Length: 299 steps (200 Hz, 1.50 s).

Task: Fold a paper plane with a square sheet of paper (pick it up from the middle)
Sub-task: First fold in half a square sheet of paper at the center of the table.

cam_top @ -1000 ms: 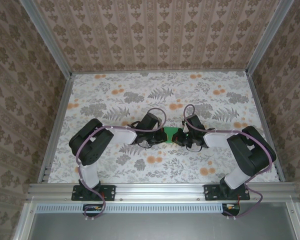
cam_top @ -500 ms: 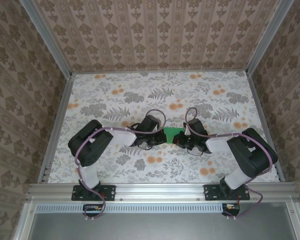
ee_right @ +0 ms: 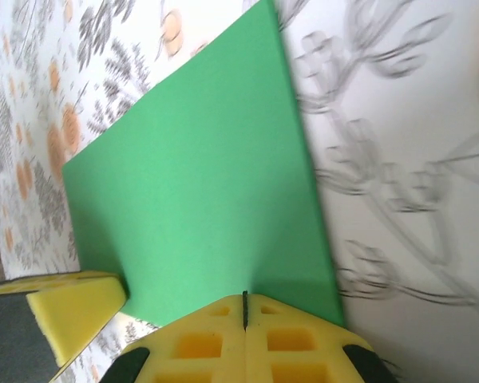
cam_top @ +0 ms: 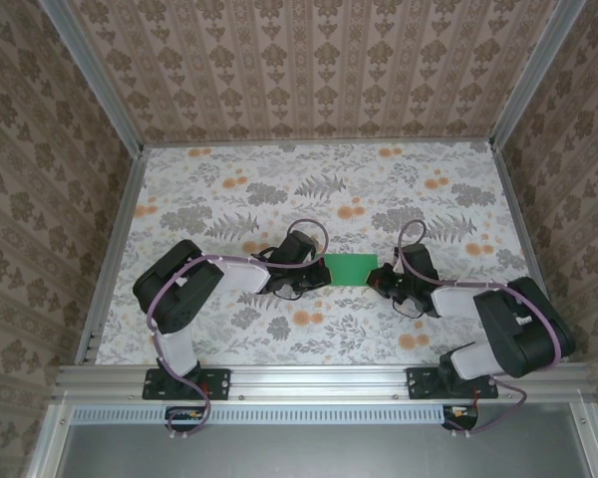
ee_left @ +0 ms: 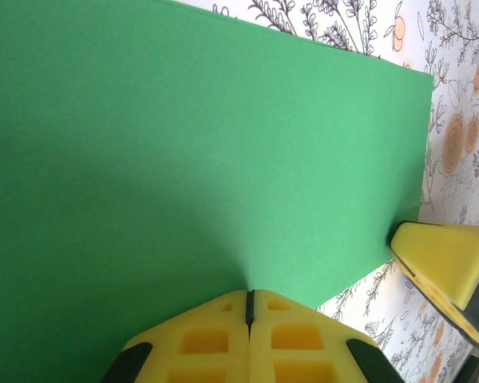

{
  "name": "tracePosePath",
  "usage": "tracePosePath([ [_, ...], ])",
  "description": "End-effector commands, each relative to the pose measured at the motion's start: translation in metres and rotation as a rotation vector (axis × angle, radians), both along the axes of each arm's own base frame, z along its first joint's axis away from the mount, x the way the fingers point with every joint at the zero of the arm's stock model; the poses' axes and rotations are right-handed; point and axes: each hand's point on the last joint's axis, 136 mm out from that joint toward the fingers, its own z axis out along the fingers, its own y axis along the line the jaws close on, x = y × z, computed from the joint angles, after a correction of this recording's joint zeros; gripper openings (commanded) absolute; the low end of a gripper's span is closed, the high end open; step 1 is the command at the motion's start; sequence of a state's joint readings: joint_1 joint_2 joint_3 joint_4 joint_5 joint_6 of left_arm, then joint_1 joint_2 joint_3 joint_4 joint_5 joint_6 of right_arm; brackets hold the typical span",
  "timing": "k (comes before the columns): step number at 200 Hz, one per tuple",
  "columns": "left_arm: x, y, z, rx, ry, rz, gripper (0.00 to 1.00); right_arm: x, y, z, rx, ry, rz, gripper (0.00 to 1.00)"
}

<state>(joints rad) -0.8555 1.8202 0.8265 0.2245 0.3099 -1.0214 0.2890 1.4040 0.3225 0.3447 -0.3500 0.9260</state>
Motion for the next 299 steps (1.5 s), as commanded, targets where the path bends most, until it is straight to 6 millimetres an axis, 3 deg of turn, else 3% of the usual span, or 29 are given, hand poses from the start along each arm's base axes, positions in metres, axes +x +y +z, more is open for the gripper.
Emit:
tracePosePath([
  [1, -0.023, 0.061, -0.059, 0.260, 0.137, 0.072, 0.00, -0.026, -0.044, -0.029, -0.164, 0.132, -0.128, 0.00],
  [44, -0.021, 0.054, -0.054, 0.240, 0.127, 0.055, 0.00, -0.022, -0.050, -0.010, -0.192, 0.094, -0.131, 0.01],
  [97, -0.008, 0.023, -0.021, 0.160, 0.054, -0.065, 0.00, -0.005, -0.003, 0.039, -0.097, -0.020, 0.038, 0.03],
  [129, 0.000, 0.008, -0.001, 0.116, 0.017, -0.094, 0.00, 0.003, 0.026, 0.039, -0.057, -0.019, 0.102, 0.02],
  [150, 0.001, 0.006, 0.002, 0.109, 0.010, -0.102, 0.00, 0.009, 0.040, 0.036, -0.030, -0.006, 0.128, 0.02],
  [157, 0.001, 0.007, 0.001, 0.112, 0.013, -0.103, 0.00, 0.009, 0.041, 0.026, -0.035, 0.026, 0.133, 0.02],
  [179, -0.001, 0.012, -0.006, 0.126, 0.026, -0.093, 0.00, 0.008, 0.041, 0.013, -0.054, 0.065, 0.132, 0.01],
  [218, -0.006, 0.028, -0.022, 0.162, 0.048, -0.062, 0.00, -0.010, 0.026, -0.013, -0.116, 0.156, 0.114, 0.01],
  [262, -0.006, 0.066, -0.036, 0.222, 0.060, 0.027, 0.00, -0.029, 0.004, -0.033, -0.182, 0.245, 0.093, 0.01],
  [299, -0.004, 0.098, -0.038, 0.263, 0.063, 0.077, 0.00, -0.031, -0.004, -0.035, -0.197, 0.257, 0.094, 0.01],
])
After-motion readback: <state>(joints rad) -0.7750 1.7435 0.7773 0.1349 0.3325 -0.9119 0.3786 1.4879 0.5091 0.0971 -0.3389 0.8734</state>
